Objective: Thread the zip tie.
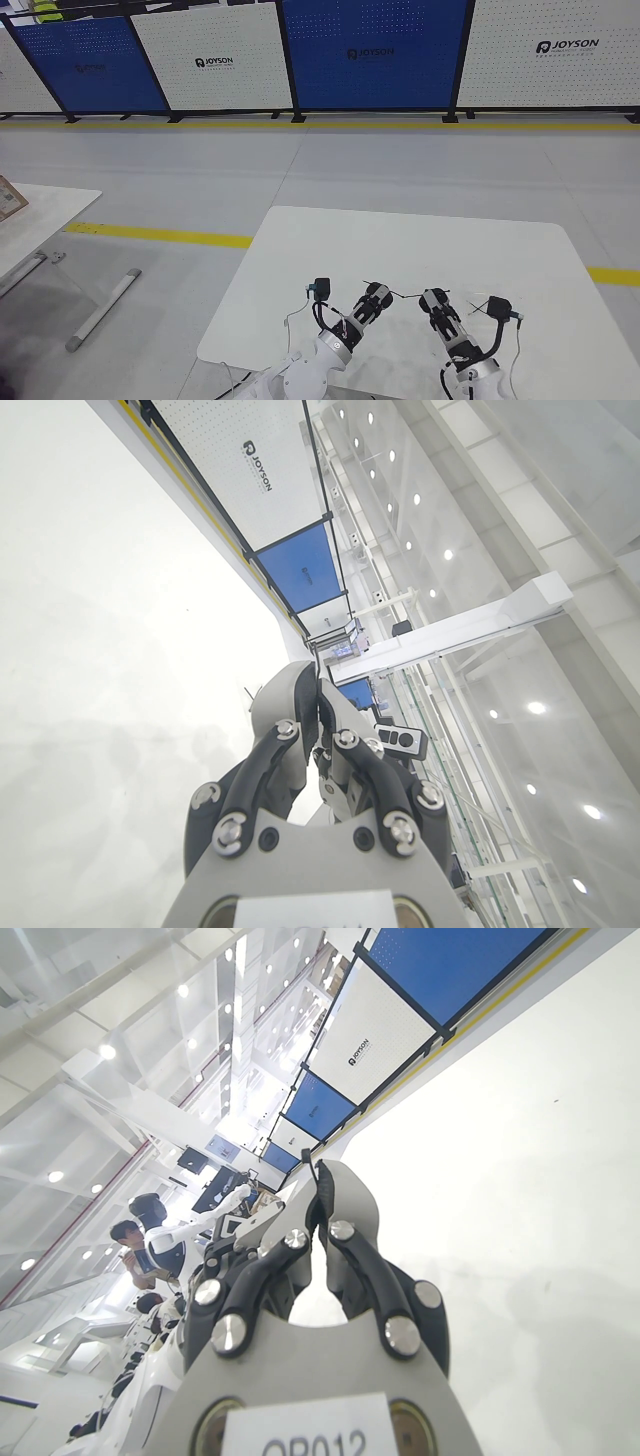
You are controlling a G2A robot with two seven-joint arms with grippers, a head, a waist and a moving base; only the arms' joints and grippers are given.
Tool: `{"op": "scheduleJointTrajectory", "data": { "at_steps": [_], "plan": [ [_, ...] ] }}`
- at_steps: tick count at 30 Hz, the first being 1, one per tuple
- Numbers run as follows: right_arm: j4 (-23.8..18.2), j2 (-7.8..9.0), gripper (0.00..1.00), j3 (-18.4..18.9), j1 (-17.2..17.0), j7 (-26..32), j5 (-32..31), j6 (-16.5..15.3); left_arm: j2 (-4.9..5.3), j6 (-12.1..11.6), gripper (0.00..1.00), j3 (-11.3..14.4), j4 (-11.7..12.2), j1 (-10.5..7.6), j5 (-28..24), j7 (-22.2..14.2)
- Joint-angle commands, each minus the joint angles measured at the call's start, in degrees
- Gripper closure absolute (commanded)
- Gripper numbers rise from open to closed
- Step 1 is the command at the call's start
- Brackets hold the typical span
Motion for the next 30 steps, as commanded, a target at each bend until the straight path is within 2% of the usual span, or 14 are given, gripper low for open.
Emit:
{"op": "scheduleJointTrajectory", "data": {
  "at_steps": [1,8,15,25,30],
  "plan": [
    [0.07,-0.04,1.0,-0.06,0.08,0.0,-0.03,0.14,0.0,0.0,1.0,0.0,0.0,0.0,0.0,0.0],
    [0.34,-0.24,1.0,-0.61,0.37,0.55,0.11,0.31,0.0,0.0,1.0,0.0,0.0,0.0,0.0,0.0],
    [2.51,-0.78,1.0,-1.99,1.74,0.16,2.68,0.03,0.0,0.0,1.0,0.0,0.0,0.0,0.0,0.0],
    [2.59,-0.81,1.0,-2.03,1.72,0.11,2.96,0.04,0.0,0.0,1.0,0.0,0.0,0.0,0.0,0.0],
    [4.03,-1.21,1.0,-2.2,1.82,-2.14,6.23,-3.06,-0.3,-0.29,1.0,0.31,0.03,-0.16,-0.25,0.36]
  ]
}}
